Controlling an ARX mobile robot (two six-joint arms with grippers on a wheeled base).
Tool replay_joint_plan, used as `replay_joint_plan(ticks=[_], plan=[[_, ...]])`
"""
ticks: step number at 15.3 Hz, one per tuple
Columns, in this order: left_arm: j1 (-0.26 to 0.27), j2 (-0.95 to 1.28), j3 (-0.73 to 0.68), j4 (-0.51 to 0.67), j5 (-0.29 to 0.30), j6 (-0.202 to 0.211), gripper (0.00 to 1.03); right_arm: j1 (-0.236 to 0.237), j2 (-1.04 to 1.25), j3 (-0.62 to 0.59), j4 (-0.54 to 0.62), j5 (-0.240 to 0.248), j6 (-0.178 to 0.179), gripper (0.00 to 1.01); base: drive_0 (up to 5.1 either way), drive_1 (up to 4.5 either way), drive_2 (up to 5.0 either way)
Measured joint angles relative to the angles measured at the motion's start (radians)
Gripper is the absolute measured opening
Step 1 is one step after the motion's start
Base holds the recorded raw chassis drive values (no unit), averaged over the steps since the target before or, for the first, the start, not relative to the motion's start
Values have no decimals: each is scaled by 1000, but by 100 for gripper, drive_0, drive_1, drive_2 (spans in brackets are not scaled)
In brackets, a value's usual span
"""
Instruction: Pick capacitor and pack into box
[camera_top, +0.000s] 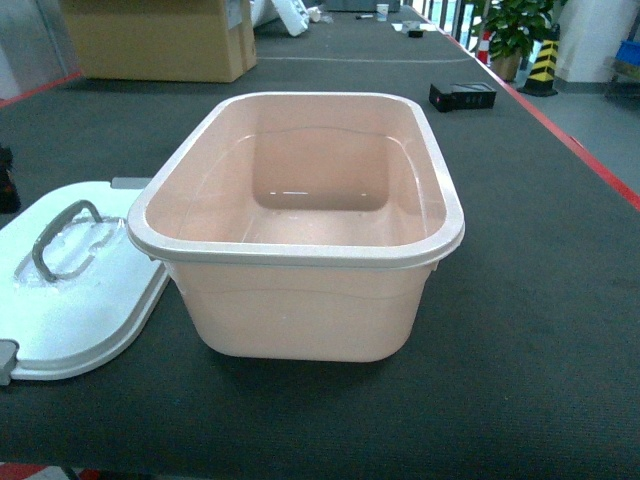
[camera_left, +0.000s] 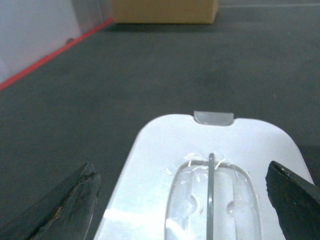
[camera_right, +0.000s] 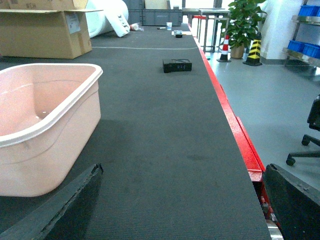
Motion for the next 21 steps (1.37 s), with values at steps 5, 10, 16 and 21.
replay_joint_plan(ticks=[5, 10, 16, 21], plan=[[10, 285, 198, -68, 127, 17, 98, 0, 0, 0, 0, 0, 0, 98, 0, 0, 0], [11, 373, 275, -92, 157, 17, 54, 0, 0, 0, 0, 0, 0, 98, 0, 0, 0], [0, 375, 293, -124, 145, 17, 2, 0, 0, 0, 0, 0, 0, 98, 0, 0, 0], [8, 318, 266, -156, 106, 16, 2, 0, 0, 0, 0, 0, 0, 98, 0, 0, 0]])
